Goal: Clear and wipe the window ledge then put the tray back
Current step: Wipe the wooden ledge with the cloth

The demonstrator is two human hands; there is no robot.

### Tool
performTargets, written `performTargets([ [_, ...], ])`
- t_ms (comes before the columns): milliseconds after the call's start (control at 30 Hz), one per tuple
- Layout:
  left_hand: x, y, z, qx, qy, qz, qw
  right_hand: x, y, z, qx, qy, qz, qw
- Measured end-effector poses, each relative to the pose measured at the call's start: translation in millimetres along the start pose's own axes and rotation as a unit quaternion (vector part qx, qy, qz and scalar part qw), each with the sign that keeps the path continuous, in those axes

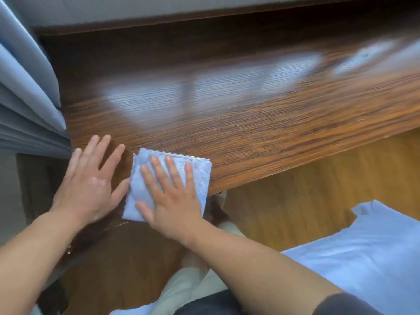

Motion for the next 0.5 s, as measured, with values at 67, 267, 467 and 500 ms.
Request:
performTargets([
  [67,7.4,1.0,-2.2,0.011,-0.005,-0.005,1.000,-6.7,36.8,-2.4,0.012,0.020,-0.046,0.999],
  [267,45.4,31.7,-2.7,0.031,-0.019,0.002,0.999,-27.6,235.1,-32.9,-0.038,0.049,0.086,0.994],
  [467,79.3,54.1,1.0,0.032,-0.008,-0.001,0.999,-8.7,346.6,-62.7,-0.009,0.053,0.375,0.925],
  [500,82.1,54.3,1.0,0.034,-0.007,-0.007,0.999,-2.4,337.6,-62.2,-0.005,0.063,0.404,0.912],
])
Point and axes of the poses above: each hand's wrist, its own x-axis towards the middle knuckle, its own z-axis out of the palm, y = z × x, the point moved 1 cm from there along x, towards the middle knuckle, and after that the axes turned 1 degree about y, right-handed, at the moved point
